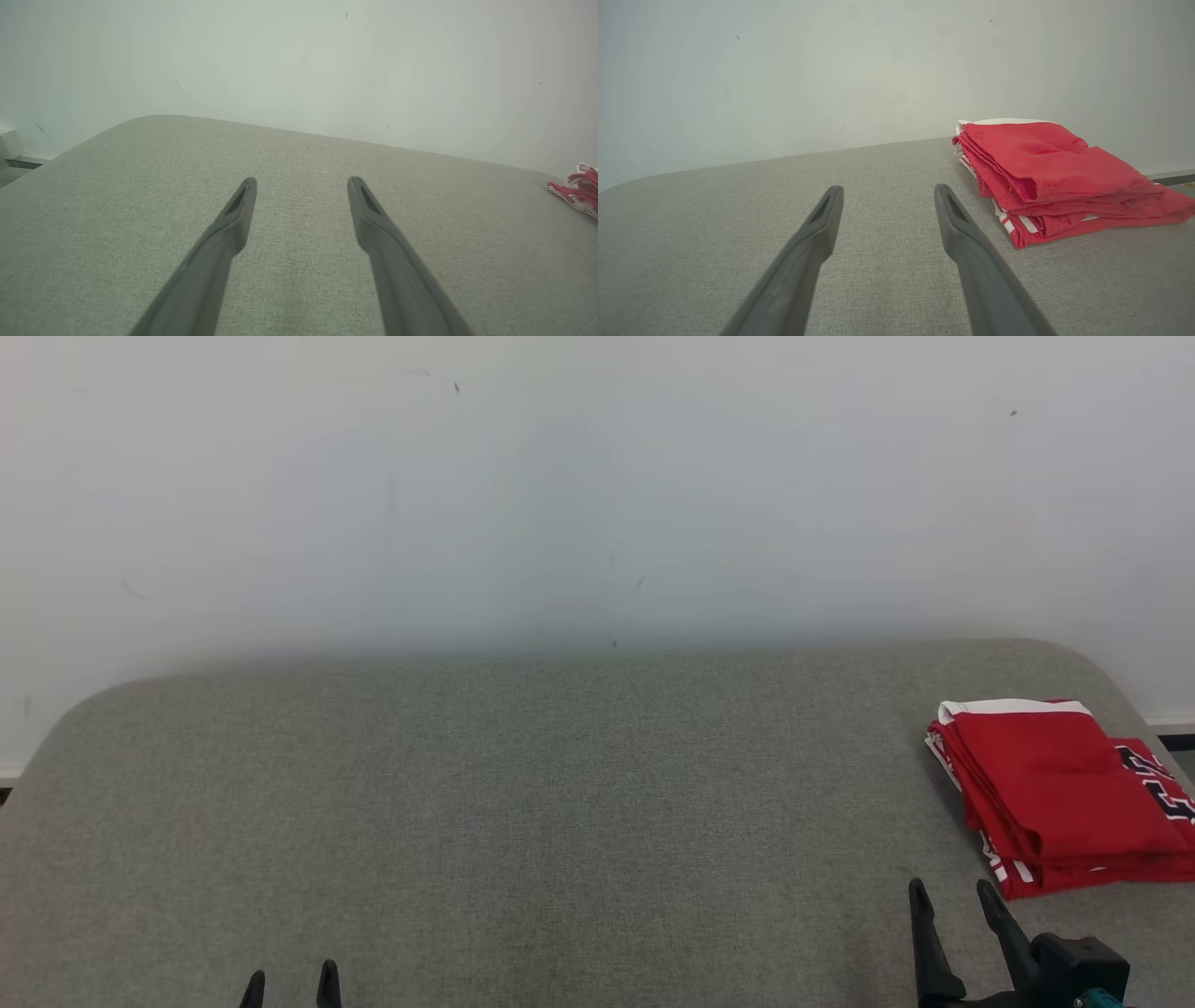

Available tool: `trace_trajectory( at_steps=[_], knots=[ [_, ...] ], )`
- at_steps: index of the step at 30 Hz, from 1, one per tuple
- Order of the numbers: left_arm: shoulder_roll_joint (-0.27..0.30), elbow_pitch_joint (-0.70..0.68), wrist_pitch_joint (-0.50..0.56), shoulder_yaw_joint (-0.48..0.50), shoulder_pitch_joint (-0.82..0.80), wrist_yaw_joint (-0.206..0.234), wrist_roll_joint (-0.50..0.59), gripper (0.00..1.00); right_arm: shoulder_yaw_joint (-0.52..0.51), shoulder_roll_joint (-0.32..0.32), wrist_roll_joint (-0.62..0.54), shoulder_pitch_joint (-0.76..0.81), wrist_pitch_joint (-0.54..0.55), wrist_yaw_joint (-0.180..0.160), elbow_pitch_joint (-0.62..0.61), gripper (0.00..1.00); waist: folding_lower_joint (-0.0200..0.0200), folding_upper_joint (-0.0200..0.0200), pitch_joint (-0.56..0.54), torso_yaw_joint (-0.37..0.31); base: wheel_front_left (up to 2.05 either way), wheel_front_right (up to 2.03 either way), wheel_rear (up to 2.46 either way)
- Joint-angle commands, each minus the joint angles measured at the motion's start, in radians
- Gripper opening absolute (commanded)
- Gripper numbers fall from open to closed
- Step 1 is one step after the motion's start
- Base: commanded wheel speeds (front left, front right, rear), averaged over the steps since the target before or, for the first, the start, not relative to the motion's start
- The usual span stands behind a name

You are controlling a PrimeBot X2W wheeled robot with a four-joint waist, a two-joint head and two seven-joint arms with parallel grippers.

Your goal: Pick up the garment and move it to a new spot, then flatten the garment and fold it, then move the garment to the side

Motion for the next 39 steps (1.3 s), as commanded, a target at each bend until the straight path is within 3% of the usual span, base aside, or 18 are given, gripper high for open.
trace_trajectory(
  at_steps=[1, 19, 20, 25, 39],
  knots=[
    [-0.003, -0.002, -0.003, 0.001, 0.01, -0.006, 0.004, 1.0, 0.001, 0.005, -0.01, 0.006, -0.004, -0.002, 0.002, 1.0, 0.0, 0.0, 0.0, -0.003, 0.0, 0.0, 0.0],
    [-0.007, 0.001, -0.003, 0.005, 0.015, -0.006, 0.003, 1.0, 0.001, 0.017, -0.004, 0.011, -0.002, -0.002, 0.006, 1.0, 0.0, 0.0, 0.0, -0.009, 0.0, 0.0, 0.0],
    [-0.004, 0.0, 0.0, 0.004, 0.0, -0.005, 0.002, 0.0, 0.0, 0.013, -0.005, 0.001, 0.0, 0.0, 0.005, 0.0, 0.0, 0.0, 0.0, -0.009, 0.0, 0.0, 0.0],
    [-0.005, 0.041, 0.007, 0.004, 0.003, -0.004, -0.013, 0.0, -0.005, 0.016, 0.008, 0.016, 0.012, 0.0, 0.048, 0.0, 0.0, 0.0, 0.001, -0.009, 0.0, 0.0, 0.0],
    [-0.007, 0.046, 0.08, 0.01, -0.054, -0.005, -0.266, 0.0, -0.019, 0.017, 0.28, -0.004, 0.058, 0.0, 0.022, 0.0, 0.0, 0.0, 0.015, -0.008, 0.0, 0.0, 0.0]
  ],
)
